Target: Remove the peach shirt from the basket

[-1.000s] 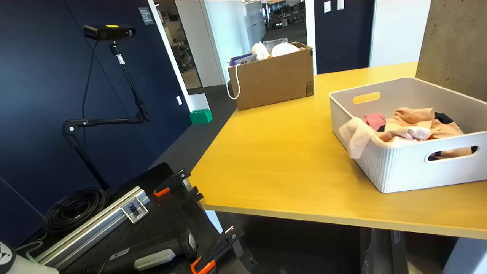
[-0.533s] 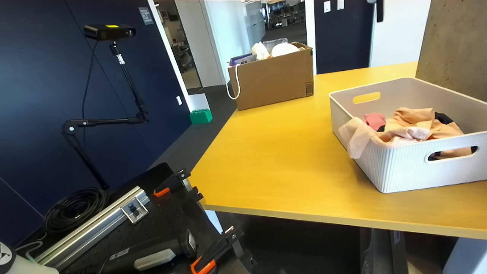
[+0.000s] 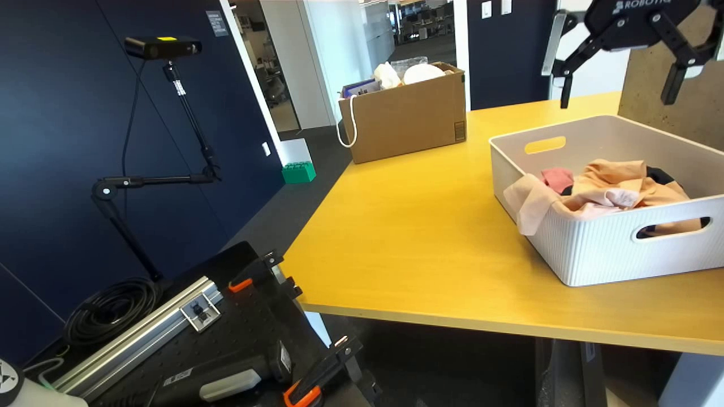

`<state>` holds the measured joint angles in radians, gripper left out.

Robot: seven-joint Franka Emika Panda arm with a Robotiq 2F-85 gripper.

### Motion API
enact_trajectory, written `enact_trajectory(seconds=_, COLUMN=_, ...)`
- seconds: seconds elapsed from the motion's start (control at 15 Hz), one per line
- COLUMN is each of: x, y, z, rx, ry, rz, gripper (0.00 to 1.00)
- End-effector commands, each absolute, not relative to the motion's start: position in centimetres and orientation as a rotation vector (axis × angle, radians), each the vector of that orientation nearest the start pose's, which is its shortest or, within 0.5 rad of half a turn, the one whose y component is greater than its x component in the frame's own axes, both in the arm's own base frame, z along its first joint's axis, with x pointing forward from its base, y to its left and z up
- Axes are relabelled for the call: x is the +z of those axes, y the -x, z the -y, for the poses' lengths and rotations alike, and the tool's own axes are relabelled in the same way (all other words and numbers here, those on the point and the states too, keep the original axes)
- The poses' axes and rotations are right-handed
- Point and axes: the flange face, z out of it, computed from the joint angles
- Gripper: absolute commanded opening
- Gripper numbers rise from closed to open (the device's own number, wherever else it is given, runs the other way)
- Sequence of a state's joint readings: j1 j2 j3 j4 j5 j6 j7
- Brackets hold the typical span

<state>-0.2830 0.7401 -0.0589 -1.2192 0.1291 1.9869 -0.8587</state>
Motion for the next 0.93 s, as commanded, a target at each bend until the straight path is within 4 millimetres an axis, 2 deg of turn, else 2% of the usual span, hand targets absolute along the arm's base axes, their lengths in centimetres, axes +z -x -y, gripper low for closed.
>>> enact_trajectory(seconds=0.0, x=30.3, y=-73.9, z=24.3, rx=-0.057, ry=2.961, rz=0.766, gripper=1.00)
enact_trajectory(seconds=0.2, x=28.1, y=-74.7, z=24.4, rx=-0.002, ry=2.941, rz=0.776, gripper=1.00)
enact_trajectory(seconds=0.53, x=26.2, y=-75.7, z=23.6, rx=0.065, ry=2.913, rz=0.828, gripper=1.00)
enact_trajectory(seconds=0.73, x=25.0, y=-75.5, z=23.6, rx=0.119, ry=2.901, rz=0.834, gripper=1.00)
enact_trajectory(seconds=0.8, x=25.6, y=-75.4, z=23.8, rx=0.148, ry=2.934, rz=0.806, gripper=1.00)
enact_trajectory(seconds=0.87, x=24.9, y=-75.3, z=23.5, rx=0.115, ry=2.902, rz=0.803, gripper=1.00)
